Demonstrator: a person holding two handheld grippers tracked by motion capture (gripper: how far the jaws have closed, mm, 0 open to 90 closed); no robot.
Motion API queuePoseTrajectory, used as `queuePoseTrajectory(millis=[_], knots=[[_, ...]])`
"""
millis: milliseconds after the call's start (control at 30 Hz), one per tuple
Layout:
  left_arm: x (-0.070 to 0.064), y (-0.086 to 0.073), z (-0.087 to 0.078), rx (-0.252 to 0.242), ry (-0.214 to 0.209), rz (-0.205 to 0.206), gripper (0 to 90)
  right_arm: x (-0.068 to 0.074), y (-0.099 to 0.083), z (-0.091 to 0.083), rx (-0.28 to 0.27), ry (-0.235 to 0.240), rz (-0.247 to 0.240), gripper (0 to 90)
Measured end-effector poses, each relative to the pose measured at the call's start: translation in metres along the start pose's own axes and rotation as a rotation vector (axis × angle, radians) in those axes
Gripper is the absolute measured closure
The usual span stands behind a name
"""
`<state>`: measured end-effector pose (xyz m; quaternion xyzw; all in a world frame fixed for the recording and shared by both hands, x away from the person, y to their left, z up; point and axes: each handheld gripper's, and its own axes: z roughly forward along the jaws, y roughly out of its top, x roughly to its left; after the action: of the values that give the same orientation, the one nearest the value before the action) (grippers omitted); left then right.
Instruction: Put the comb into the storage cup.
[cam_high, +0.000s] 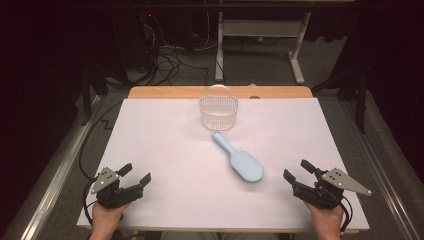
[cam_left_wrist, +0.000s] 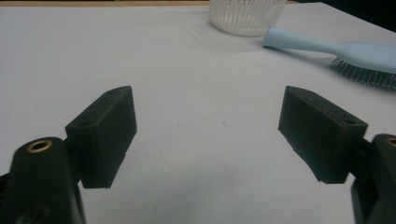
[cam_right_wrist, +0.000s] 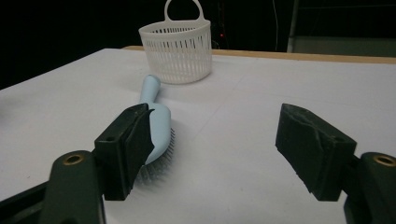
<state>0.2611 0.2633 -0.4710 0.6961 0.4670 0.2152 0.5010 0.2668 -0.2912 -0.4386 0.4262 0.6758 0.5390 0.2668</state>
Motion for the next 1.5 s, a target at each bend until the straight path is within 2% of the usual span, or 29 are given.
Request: queuePoseTrajectory(millis=[300,733,1500], knots=[[0.0,0.0,0.0,0.001,-0.002,0.001,18.7,0.006,0.004,0.013,0.011,0.028,-0.024,27.5],[0.0,0.0,0.0,0.002,-0.007,0.003,18.7,0.015,0.01,0.034,0.035,0.065,-0.026,28.5],[0.0,0.0,0.0,0.0,-0.006,0.002,18.7,0.025,0.023,0.06,0.051,0.092,-0.04,32.5]])
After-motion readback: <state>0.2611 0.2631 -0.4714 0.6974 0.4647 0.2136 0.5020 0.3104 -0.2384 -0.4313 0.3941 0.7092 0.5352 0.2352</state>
